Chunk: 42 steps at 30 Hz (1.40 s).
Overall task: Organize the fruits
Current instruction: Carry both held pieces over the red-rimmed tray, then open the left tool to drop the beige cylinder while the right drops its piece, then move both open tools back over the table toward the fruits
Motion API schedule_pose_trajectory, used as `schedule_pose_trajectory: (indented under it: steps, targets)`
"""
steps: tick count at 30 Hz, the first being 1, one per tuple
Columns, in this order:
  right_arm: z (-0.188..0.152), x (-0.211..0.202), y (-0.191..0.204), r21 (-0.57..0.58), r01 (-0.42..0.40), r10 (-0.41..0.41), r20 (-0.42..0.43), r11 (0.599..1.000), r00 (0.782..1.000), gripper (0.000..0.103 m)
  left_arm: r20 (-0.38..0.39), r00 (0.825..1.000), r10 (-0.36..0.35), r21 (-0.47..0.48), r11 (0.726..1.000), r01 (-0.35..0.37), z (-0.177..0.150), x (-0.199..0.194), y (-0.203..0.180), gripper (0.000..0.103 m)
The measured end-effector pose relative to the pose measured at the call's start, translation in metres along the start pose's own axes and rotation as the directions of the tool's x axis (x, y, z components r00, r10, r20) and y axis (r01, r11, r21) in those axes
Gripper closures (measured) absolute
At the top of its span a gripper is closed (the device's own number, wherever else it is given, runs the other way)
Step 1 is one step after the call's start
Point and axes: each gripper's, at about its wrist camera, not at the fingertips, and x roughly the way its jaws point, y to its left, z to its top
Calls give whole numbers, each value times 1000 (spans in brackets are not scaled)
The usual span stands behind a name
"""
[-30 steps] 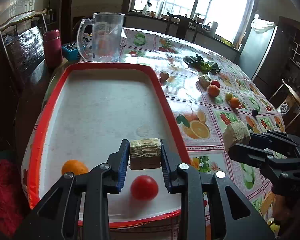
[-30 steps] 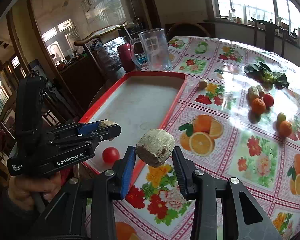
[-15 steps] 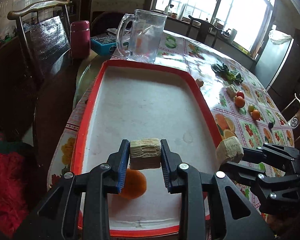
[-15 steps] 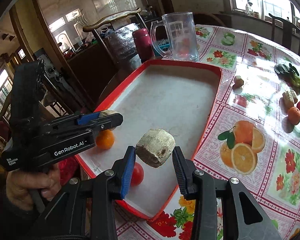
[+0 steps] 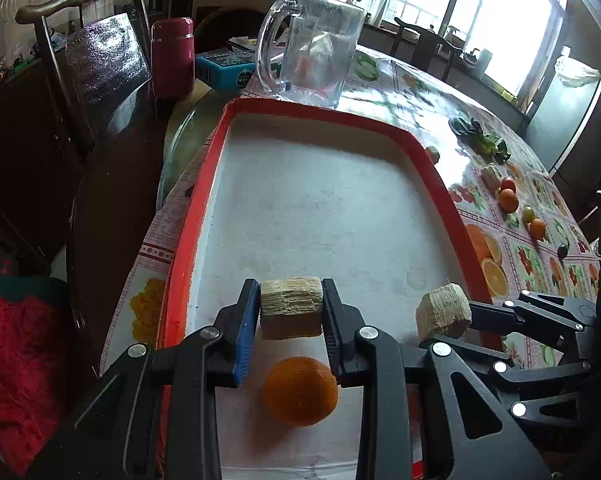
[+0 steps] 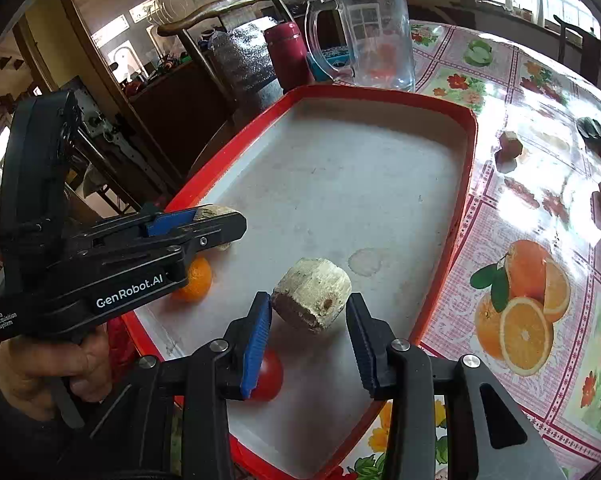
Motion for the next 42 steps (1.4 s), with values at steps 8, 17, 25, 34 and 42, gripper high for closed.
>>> schedule_pose_trajectory:
  steps: [8, 17, 25, 34, 42]
  targets:
    - [-2, -10, -2, -4, -3, 4, 20, 1000, 1000, 59, -19, 1000, 25, -29, 999, -25, -3, 0, 4, 69]
    - [-23, -52, -24, 57, -9, 4, 90, 998, 996, 59, 24, 1000, 12, -44, 999, -11, -5, -19, -5, 64]
    - [-47, -98, -62, 144, 28, -52, 163, 989, 985, 57, 54, 998, -29, 8, 1000, 28, 1, -31, -39, 63]
    - [-81, -129, -119, 269, 92, -144, 182, 959, 973, 57, 50, 995, -91, 94, 992, 86, 3, -34, -92, 63]
    - [-111, -151, -167, 371, 141, -218, 175, 918, 960, 57, 8, 990, -140, 164, 977, 137, 0, -22, -140, 63]
